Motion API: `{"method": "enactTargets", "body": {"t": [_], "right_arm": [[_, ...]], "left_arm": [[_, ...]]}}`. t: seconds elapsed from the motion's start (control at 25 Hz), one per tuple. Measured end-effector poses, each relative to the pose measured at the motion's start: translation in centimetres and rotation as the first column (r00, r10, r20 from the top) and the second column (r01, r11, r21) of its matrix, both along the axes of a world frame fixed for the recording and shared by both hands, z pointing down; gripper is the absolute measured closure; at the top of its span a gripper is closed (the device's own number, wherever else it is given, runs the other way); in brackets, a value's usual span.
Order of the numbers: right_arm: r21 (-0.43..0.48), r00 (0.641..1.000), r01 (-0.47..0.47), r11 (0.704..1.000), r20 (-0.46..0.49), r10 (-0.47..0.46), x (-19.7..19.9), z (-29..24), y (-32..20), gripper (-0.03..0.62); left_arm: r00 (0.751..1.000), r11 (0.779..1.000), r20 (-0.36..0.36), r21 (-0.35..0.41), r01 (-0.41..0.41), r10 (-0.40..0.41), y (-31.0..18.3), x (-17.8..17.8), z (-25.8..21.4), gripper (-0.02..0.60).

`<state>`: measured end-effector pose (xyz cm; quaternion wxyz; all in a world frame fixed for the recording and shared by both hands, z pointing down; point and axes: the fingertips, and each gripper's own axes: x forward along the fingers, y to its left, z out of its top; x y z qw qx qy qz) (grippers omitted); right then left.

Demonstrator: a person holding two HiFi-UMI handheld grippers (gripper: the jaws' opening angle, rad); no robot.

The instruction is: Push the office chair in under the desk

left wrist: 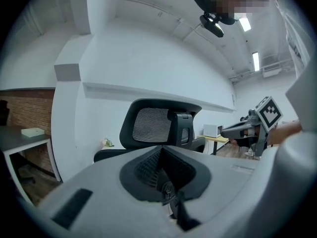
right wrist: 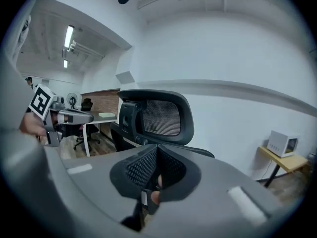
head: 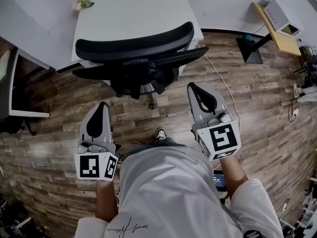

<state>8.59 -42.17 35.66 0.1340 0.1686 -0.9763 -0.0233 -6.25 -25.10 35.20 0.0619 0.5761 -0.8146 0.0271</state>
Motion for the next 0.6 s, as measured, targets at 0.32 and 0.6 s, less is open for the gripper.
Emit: {"method": "enactTargets", "body": {"t": [0.32, 0.6], "right_arm": [[-0.02, 1.0, 0.017, 1.0, 0.015, -0.017, 1.6, -0.1, -0.1, 0.583], [-0.076, 0.999, 0.03, 0.997, 0.045, -0.027, 2.3, -0.9, -0.3, 0.585]], "left_arm": [[0.998, 0.999, 0.036, 0.014, 0.051, -0.052, 0.4, 0.2, -1.1, 0.591], [0.997, 0.997, 0.009, 0.019, 0.071, -0.072, 0.8, 0.8, -1.2, 0.591]]}}
